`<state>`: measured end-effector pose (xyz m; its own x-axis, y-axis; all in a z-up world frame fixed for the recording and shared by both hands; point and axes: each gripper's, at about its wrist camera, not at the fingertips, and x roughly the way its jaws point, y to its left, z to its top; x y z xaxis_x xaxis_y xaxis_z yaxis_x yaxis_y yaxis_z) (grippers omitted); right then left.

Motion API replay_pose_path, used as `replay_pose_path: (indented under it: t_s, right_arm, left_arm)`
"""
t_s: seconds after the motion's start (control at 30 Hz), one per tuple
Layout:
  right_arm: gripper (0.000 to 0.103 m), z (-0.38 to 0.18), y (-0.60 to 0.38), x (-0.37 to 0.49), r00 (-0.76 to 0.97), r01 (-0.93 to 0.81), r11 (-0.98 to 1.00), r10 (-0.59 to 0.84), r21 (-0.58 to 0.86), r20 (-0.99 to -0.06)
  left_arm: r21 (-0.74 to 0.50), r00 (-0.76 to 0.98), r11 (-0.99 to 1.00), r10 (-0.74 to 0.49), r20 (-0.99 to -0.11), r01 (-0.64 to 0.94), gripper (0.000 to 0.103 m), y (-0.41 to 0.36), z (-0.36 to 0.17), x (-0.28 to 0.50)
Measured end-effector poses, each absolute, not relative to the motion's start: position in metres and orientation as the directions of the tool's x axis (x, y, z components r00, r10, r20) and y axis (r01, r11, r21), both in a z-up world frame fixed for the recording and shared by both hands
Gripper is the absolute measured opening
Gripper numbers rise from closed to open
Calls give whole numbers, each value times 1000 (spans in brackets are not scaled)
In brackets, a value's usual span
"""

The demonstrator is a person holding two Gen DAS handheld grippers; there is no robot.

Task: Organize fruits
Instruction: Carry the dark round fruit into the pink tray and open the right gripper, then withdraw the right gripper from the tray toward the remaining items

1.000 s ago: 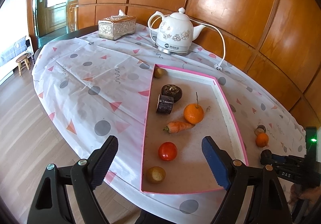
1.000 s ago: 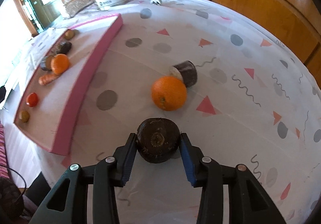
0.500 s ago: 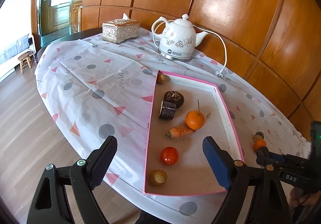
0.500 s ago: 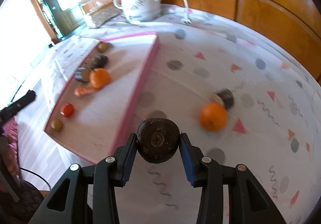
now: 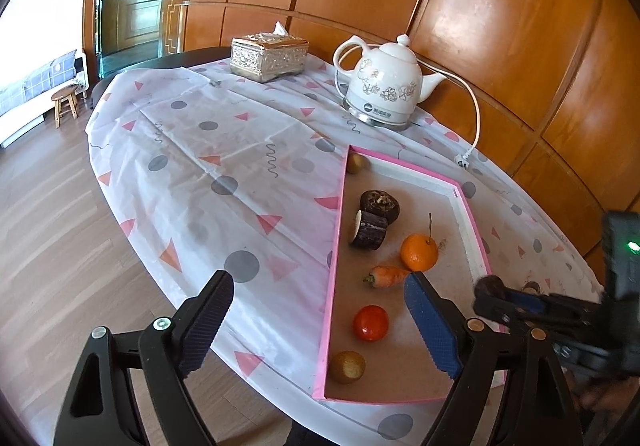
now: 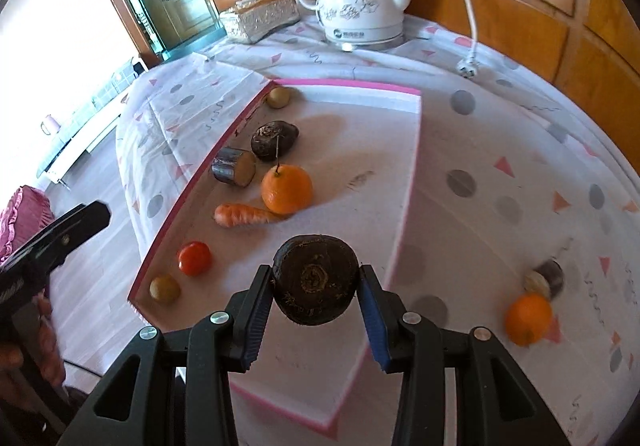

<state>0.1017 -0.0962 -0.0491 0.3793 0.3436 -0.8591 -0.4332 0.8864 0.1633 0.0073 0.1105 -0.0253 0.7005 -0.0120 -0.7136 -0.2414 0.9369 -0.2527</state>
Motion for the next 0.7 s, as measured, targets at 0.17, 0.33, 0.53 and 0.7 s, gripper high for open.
replay_pose_path:
  t_s: [0.17, 0.33, 0.53, 0.7]
  right_arm:
    - [44, -63, -88, 120, 380, -389, 909, 305, 148, -873]
    - [47, -67, -96, 120, 379, -369, 909, 338, 194, -861]
    - [47, -53, -110, 98, 418, -390, 905, 338, 169, -843]
    - [47, -42, -123, 80, 457, -401, 907, 320, 128, -830]
  left_arm:
    - [-247, 690, 942, -23, -724, -227, 87, 107, -30, 9]
    - [-237, 685, 948, -29, -728, -212, 87, 101, -32, 10]
    - [-226, 686, 957, -41, -726, -181, 87, 92, -30, 9]
    - [-215, 693, 967, -61, -718, -139, 87, 80, -26, 7]
